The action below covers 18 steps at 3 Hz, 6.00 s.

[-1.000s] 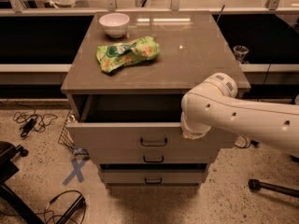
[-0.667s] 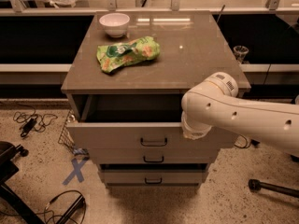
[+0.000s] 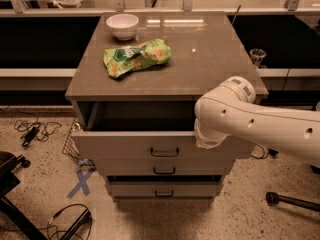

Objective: Open top drawer

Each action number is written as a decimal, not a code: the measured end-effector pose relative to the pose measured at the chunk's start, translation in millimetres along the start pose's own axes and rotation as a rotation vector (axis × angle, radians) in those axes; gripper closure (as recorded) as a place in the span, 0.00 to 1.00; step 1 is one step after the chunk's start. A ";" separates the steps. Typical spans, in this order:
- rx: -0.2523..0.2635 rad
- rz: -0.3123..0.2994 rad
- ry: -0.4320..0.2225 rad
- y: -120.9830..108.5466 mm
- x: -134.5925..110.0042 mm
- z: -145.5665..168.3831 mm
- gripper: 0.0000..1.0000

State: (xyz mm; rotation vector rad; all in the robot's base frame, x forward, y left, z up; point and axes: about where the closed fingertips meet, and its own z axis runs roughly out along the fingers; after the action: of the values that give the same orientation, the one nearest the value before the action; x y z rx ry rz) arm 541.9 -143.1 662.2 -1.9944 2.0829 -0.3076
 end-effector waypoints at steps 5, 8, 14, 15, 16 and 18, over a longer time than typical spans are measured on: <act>0.000 0.000 0.000 0.1 0.1 -0.1 0.29; -0.021 0.005 0.011 2.7 0.7 1.2 0.00; -0.193 0.095 0.094 81.2 2.3 -26.9 1.00; -0.193 0.095 0.095 79.6 2.2 -31.9 1.00; -0.196 0.098 0.100 83.9 2.8 -34.9 1.00; -0.196 0.098 0.100 83.9 2.8 -35.3 1.00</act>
Offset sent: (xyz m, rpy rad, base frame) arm -0.4605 -0.0579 0.1513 -0.2015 0.0897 0.4127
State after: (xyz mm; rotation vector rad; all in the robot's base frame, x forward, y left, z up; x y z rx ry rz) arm 451.1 -142.6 669.3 -2.0120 2.3460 -0.1959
